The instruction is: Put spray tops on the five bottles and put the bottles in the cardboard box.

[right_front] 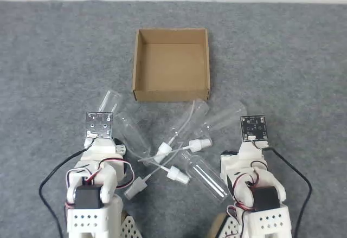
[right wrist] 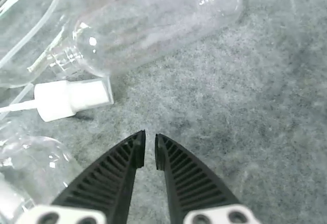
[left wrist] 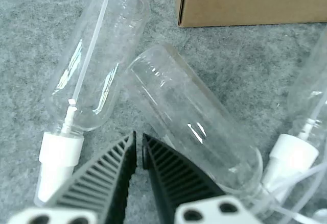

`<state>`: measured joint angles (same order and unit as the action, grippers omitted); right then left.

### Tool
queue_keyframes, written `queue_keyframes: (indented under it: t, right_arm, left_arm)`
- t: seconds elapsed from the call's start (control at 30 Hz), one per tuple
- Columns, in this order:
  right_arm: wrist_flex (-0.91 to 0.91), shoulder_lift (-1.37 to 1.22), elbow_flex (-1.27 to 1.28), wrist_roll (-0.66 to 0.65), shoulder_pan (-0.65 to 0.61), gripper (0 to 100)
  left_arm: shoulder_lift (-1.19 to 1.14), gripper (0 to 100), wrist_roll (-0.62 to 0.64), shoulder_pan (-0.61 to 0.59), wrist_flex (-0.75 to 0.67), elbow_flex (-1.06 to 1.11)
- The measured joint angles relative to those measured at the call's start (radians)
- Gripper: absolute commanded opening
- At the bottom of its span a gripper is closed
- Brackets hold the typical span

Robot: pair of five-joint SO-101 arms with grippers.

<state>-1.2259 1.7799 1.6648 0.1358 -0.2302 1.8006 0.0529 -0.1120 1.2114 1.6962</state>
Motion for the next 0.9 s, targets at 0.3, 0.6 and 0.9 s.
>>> queue_keyframes:
  t: [0.3, 0.6, 0.9]
  right_arm:
    - [-0.021, 0.000, 0.000, 0.000, 0.002, 0.8]
    - [-0.028, 0.002, -0.043, 0.000, 0.161, 0.9]
    - [0.012, 0.008, -0.153, -0.376, 0.195, 0.9]
  left_arm:
    - [0.000, 1, 0.000, 0.000, 0.000, 0.000]
    - [0.000, 1, 0.000, 0.000, 0.000, 0.000]
    - [0.000, 1, 0.000, 0.000, 0.000, 0.000]
